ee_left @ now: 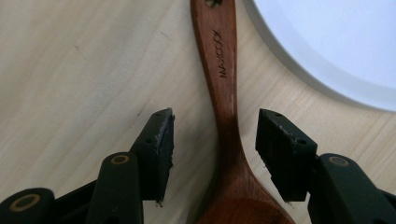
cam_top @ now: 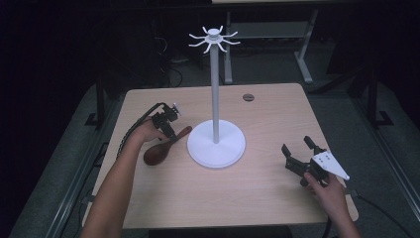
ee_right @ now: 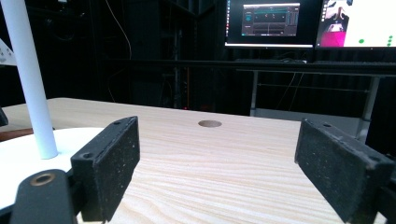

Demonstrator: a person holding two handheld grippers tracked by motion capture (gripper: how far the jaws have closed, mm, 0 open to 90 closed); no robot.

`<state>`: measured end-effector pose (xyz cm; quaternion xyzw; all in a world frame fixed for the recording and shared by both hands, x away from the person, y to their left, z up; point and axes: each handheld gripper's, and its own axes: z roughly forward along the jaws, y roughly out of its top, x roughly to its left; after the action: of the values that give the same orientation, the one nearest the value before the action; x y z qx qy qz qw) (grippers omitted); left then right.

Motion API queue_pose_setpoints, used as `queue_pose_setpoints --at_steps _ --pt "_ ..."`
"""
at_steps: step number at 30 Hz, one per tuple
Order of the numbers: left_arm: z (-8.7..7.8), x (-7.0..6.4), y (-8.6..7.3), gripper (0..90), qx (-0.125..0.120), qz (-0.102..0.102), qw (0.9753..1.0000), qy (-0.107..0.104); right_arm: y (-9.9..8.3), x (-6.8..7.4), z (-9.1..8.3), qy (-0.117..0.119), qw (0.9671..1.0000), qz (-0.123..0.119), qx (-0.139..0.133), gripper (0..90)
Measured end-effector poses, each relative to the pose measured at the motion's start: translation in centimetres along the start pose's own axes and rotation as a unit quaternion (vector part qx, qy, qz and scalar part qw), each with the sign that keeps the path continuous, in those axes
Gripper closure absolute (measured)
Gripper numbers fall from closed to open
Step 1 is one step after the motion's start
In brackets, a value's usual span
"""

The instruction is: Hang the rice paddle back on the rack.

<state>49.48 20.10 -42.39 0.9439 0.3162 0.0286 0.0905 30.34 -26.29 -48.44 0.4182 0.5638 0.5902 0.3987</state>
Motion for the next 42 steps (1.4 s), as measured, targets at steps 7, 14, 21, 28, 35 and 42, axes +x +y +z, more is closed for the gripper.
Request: queue_pose_setpoints --at_steps 7,14,21,28,35,42 --pt "0.7 0.0 0.6 49.2 0.006 -0.022 0.9997 -0.005 0.0 0.0 0.0 0.000 1.0000 0.000 0.000 13.3" --pt "1.0 -0.2 1.0 57.4 0.012 -0.030 0.9994 -0.008 0.0 0.0 0.0 0.000 1.0000 0.000 0.000 13.3" --pt "1.2 -0.2 1.2 70.4 0.027 -0.032 0.9991 -0.008 0.0 0.0 0.0 0.000 1.0000 -0.001 0.000 13.3" --pt "1.1 -0.2 1.2 77.7 0.034 -0.037 0.9987 -0.009 0.0 0.0 0.0 0.001 1.0000 -0.001 0.000 13.3" --pt "0.3 0.1 0.9 77.8 0.020 -0.041 0.9989 -0.004 0.0 0.0 0.0 0.001 1.0000 -0.001 0.000 13.3" --pt "-1.2 0.4 0.2 77.9 -0.010 -0.053 0.9985 -0.007 0.0 0.0 0.0 0.001 1.0000 -0.002 0.001 13.3"
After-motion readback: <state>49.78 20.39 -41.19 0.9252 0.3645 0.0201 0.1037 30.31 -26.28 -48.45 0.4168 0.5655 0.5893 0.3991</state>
